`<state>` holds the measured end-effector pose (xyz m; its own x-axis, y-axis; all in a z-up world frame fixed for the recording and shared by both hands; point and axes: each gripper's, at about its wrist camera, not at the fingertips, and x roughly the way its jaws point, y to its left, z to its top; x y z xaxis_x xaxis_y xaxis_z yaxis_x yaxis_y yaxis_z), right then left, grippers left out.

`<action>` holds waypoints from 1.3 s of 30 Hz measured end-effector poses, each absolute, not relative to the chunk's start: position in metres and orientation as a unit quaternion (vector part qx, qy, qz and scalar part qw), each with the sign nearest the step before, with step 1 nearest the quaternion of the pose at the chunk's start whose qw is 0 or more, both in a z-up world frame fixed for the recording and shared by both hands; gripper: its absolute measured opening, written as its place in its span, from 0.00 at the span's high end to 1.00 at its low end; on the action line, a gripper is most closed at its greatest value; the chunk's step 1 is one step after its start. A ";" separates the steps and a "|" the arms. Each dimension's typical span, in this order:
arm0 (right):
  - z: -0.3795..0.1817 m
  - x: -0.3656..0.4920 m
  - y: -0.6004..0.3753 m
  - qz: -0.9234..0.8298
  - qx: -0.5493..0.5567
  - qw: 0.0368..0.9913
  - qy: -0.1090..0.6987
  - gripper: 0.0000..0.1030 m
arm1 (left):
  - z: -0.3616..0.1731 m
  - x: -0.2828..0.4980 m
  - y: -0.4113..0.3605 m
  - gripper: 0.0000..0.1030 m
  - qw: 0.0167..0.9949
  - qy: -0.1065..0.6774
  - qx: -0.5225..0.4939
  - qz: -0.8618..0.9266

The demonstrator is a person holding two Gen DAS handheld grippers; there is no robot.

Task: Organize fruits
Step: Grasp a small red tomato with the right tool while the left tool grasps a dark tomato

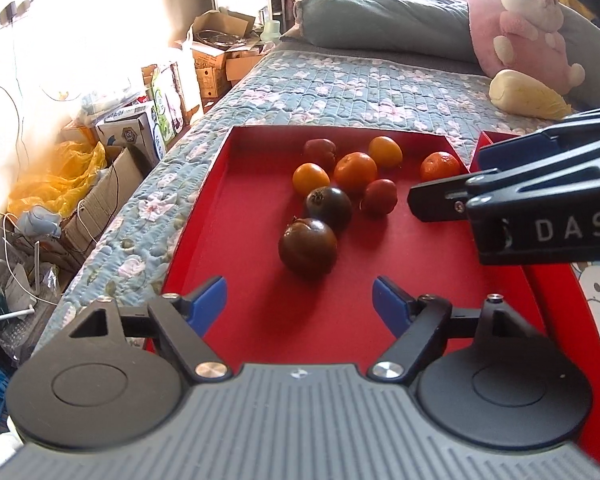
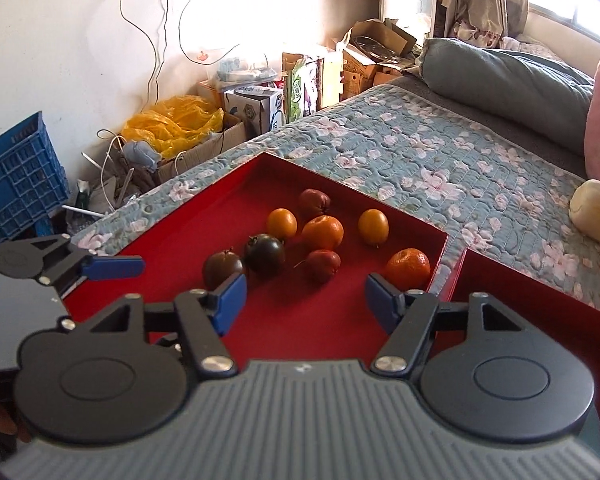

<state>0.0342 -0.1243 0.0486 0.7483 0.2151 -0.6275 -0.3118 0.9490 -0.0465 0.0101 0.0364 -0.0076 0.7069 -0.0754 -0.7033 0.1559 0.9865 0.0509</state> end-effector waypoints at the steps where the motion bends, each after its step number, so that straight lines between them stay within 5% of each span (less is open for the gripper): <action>1: 0.047 0.040 -0.124 0.146 -0.074 0.929 0.331 0.44 | -0.008 0.014 0.036 0.24 0.922 0.379 0.048 -0.062; 7: 0.027 0.077 -0.123 0.148 -0.073 0.912 0.375 0.61 | -0.015 0.036 0.027 0.35 0.914 0.400 0.025 -0.067; 19: 0.009 0.111 -0.117 0.143 -0.078 0.896 0.414 0.63 | -0.028 0.055 0.033 0.35 0.905 0.422 0.001 -0.047; 32: 0.004 0.125 -0.114 0.136 -0.086 0.888 0.432 0.68 | -0.028 0.061 0.034 0.56 0.909 0.414 -0.011 -0.047; 39: 0.005 0.122 -0.113 0.133 -0.093 0.890 0.426 0.68 | -0.028 0.059 0.034 0.57 0.909 0.412 -0.010 -0.058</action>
